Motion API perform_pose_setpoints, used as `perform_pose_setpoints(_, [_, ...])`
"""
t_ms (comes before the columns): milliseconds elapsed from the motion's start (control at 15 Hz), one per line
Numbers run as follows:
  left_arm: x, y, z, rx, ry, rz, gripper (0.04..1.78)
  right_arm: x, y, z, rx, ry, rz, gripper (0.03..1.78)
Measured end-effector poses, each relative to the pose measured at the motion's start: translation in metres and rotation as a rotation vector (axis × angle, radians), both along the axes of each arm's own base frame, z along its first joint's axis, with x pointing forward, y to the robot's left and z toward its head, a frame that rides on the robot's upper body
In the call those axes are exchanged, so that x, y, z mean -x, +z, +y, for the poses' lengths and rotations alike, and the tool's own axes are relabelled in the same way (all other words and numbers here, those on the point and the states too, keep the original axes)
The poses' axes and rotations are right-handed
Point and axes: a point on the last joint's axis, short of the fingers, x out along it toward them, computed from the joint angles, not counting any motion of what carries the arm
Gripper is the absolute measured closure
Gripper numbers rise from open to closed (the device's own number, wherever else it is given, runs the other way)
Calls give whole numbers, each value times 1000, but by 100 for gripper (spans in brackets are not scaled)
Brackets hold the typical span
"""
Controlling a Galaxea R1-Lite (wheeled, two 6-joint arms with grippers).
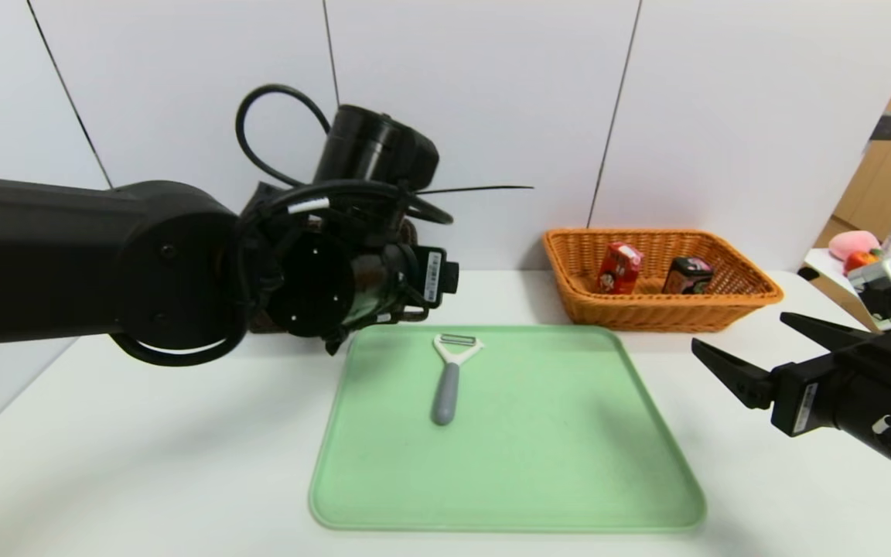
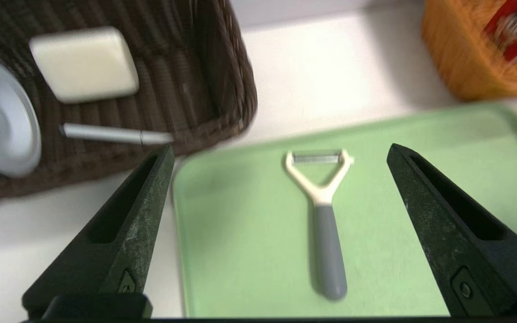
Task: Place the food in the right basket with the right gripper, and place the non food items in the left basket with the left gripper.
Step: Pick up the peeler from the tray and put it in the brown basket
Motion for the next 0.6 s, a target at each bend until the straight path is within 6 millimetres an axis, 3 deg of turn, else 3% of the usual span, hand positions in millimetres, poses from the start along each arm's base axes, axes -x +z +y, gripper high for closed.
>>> perform_pose_setpoints(267, [3, -36, -25, 3, 9, 108, 14, 1, -3, 0, 10, 1, 9, 10])
perform_pose_setpoints(600, [-7, -77, -43, -26, 48, 188, 13, 2, -5, -1, 9, 0, 17, 10])
